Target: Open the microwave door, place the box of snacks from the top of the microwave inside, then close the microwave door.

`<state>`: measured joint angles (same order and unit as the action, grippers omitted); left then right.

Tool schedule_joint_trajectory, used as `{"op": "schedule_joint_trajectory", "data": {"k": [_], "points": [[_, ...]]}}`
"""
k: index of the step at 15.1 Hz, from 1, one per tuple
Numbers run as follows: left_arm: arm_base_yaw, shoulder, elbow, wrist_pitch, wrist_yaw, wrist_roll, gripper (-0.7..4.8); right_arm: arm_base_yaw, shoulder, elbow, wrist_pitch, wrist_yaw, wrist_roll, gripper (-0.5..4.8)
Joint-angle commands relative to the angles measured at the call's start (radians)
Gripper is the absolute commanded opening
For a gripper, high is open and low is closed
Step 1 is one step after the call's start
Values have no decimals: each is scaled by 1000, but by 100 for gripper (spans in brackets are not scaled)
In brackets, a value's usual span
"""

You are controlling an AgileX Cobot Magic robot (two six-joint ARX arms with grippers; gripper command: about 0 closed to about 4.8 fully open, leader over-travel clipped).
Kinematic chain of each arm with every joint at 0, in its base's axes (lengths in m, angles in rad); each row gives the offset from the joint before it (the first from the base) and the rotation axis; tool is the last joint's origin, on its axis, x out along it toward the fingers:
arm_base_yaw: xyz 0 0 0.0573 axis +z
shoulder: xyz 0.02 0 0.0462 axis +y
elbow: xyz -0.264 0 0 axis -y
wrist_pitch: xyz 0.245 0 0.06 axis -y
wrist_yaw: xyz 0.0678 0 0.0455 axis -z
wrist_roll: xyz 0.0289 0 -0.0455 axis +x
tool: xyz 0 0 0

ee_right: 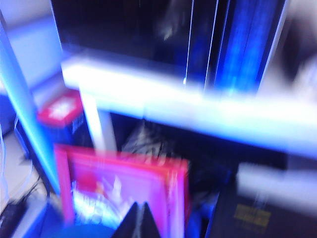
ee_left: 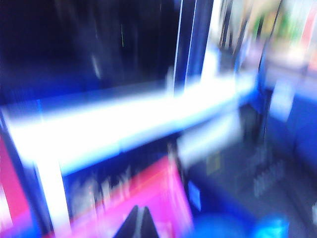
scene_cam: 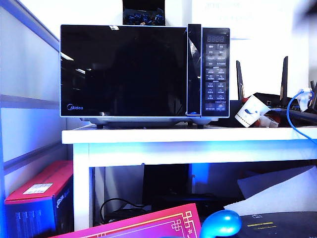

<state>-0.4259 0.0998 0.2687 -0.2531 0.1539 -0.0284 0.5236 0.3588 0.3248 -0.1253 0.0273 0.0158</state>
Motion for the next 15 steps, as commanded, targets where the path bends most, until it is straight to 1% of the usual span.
{"op": "schedule_joint_trajectory", "data": {"k": [1,3,5,7,10,11,15], "points": [[0,-1,-108,27,0,-6,-6,0,-14,-187,106,34,41,-6],[-1,-2,-174,27,6,-6,-6,0,-18,-270,105,20,65,-5],[-1,-2,-206,26,4,-2,-6,0,-20,-299,89,19,64,-5],[-1,0,-245,36,-6,22,-6,0,-21,-299,18,19,68,-5],[-2,-3,-246,52,-11,31,-5,1,-22,-304,5,22,86,-5],[-2,-3,-246,52,0,12,-5,1,-23,-304,6,22,86,-5],[-2,-3,-246,52,5,13,-5,1,-22,-304,5,22,86,-5]]}}
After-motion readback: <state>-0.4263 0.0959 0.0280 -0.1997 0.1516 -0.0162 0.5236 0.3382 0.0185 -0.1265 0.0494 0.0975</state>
